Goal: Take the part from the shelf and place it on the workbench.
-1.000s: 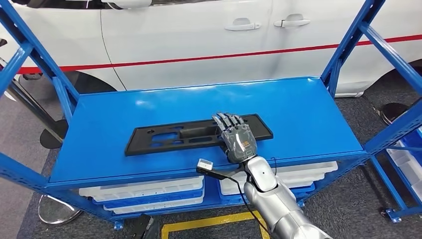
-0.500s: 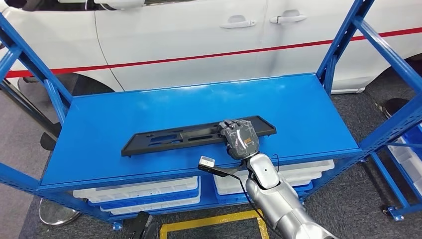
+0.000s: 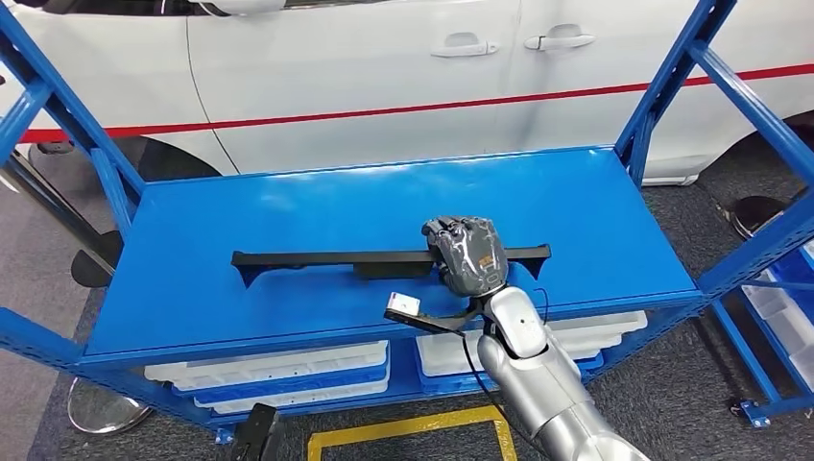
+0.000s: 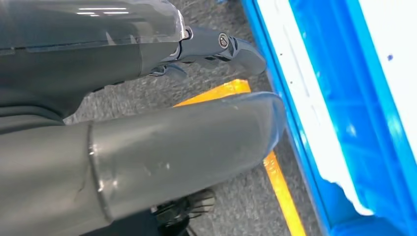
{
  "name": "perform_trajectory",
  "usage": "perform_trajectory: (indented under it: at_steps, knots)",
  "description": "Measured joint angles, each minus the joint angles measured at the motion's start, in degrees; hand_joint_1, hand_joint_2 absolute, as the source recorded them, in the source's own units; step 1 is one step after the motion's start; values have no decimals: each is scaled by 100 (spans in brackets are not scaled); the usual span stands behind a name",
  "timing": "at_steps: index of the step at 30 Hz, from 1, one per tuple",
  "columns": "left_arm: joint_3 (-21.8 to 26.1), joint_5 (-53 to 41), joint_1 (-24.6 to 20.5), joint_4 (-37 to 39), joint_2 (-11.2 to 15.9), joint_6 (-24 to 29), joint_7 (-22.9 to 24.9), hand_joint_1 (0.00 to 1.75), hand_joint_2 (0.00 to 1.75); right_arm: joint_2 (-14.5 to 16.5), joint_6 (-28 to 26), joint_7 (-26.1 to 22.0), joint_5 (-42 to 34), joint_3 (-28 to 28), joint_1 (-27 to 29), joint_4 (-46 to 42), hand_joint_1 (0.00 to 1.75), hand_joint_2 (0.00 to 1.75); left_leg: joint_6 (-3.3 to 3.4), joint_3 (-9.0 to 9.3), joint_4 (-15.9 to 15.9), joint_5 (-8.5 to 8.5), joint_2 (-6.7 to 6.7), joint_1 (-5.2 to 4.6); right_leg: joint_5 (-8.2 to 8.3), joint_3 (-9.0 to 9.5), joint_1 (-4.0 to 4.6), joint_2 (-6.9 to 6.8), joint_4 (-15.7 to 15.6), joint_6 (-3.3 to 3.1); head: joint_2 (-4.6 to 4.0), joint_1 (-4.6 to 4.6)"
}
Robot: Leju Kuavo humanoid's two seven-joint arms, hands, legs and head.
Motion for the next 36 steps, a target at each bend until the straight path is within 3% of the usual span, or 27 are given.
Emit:
perform_trajectory:
  at_steps: [1, 3, 4, 5, 6, 9, 11, 14, 16, 18, 20, 21, 22, 24, 26, 30, 32, 34, 35, 36]
  knots:
    - [1, 13, 3, 0, 1, -83, -24, 0, 0, -2, 0, -79, -59, -41, 7, -172, 175, 175, 26, 8, -20, 14, 5, 9, -151, -118, -5, -2, 252, 17, 0, 1]
    - [3, 53, 27, 0, 6, -292, -72, 0, 87, -11, 1, -142, -155, -70, 32, -526, 175, 175, 53, 4, -18, 12, 9, 2, -486, -468, -9, -3, 969, 43, 0, 1]
    - [4, 73, 50, 0, 9, -384, -96, 0, 131, -24, 2, -113, -176, -61, 55, -690, 175, 175, 56, 4, -13, 7, 10, 0, -553, -601, -12, -4, 1231, 52, 0, 1]
    - [4, 85, 78, 0, 10, -458, -113, 0, 175, -41, 2, -68, -184, -42, 76, -847, 175, 175, 55, 4, -4, -1, 7, 0, -520, -657, -15, -6, 1322, 57, 0, 1]
    - [4, 92, 105, 0, 11, -509, -124, 0, 175, -61, 2, -20, -184, -17, 91, -992, 175, 175, 49, 5, 7, -10, 2, 1, -385, -604, -18, -7, 1193, 55, 0, 1]
    - [3, 70, 157, 0, 13, -615, -117, 0, 175, -98, 3, 38, -183, 72, 91, -1340, 175, 175, -5, -6, 68, -63, -10, -15, 96, -119, -12, -10, 167, 7, 0, 0]
    - [1, 56, 184, 0, 15, -706, -94, 0, 175, -119, 5, 57, -167, 167, 94, -1518, 175, 175, -60, -20, 96, -92, -12, -35, 137, 19, 6, 0, -136, -41, 0, -2]
    - [0, 64, 231, 0, 20, -826, -66, 0, 175, -142, 7, 132, -153, 336, 102, -1732, 175, 175, -156, -31, 135, -150, -5, -23, 138, 43, 9, 14, -176, -135, 0, -1]
    - [0, 85, 241, 0, 21, -881, -64, 0, 175, -142, 7, 154, -142, 435, 86, -1840, 175, 175, -214, -176, 472, -374, -2, -6, 145, 65, -9, 0, -205, -197, 0, -3]
    - [0, 92, 253, 0, 21, -903, -64, 0, 175, -142, 8, 164, -131, 520, 78, -1901, 175, 175, -253, -523, 1213, -736, -1, 7, 133, 69, 1, -14, -203, -230, 0, -3]
    - [0, 92, 277, 0, 21, -911, -64, 0, 175, -146, 9, 173, -124, 581, 89, -1920, 175, 175, -268, -779, 1707, -855, -1, 14, 124, 71, 9, -17, -196, -238, 0, -2]
    - [0, 92, 287, 0, 21, -914, -64, 0, 175, -148, 9, 174, -120, 603, 93, -1926, 175, 175, -262, -745, 1614, -735, 0, 14, 120, 76, 10, -14, -192, -236, 0, -2]
    - [0, 92, 293, 0, 21, -917, -64, 0, 175, -150, 9, 175, -118, 620, 94, -1935, 175, 175, -247, -616, 1329, -537, 0, 15, 113, 85, 10, -9, -187, -232, 0, -3]
    - [0, 92, 291, 0, 23, -920, -64, 0, 175, -151, 9, 179, -115, 646, 89, -1965, 175, 175, -194, -235, 523, -179, 1, 1, 96, 102, 18, -2, -177, -206, 0, -2]
    - [0, 92, 288, 0, 30, -920, -64, 0, 175, -153, 9, 186, -113, 665, 84, -1986, 175, 175, -140, -43, 119, -80, -3, -26, 96, 103, 28, 0, -177, -157, 0, -2]
    - [1, 92, 298, 0, 35, -920, -65, 0, 175, -159, 8, 188, -110, 696, 77, -2017, 175, 175, -32, 4, 15, -32, -11, -4, 29, 87, 33, -2, -111, -39, 0, 0]
    - [0, 92, 291, 0, 34, -921, -65, 0, 175, -163, 8, 189, -112, 705, 67, -2037, 175, 175, 20, 28, -26, -5, -1, 16, -258, -135, 26, -4, 377, -3, 0, 1]
    - [1, 92, 293, 0, 34, -921, -64, 0, 175, -179, 9, 190, -113, 711, 82, -2037, 175, 175, 38, 22, -15, -7, 3, 11, -565, -510, 24, -6, 1128, 20, 0, 1]
    - [1, 93, 298, 0, 34, -921, -64, 0, 175, -191, 9, 190, -113, 713, 99, -2036, 175, 175, 41, 19, -6, -12, 2, 9, -597, -628, 23, -7, 1348, 27, 0, 1]
    - [1, 93, 302, 0, 34, -921, -64, 0, 175, -202, 9, 190, -113, 715, 110, -2036, 175, 175, 41, 18, 5, -19, -1, 7, -522, -646, 23, -7, 1360, 28, 0, 1]
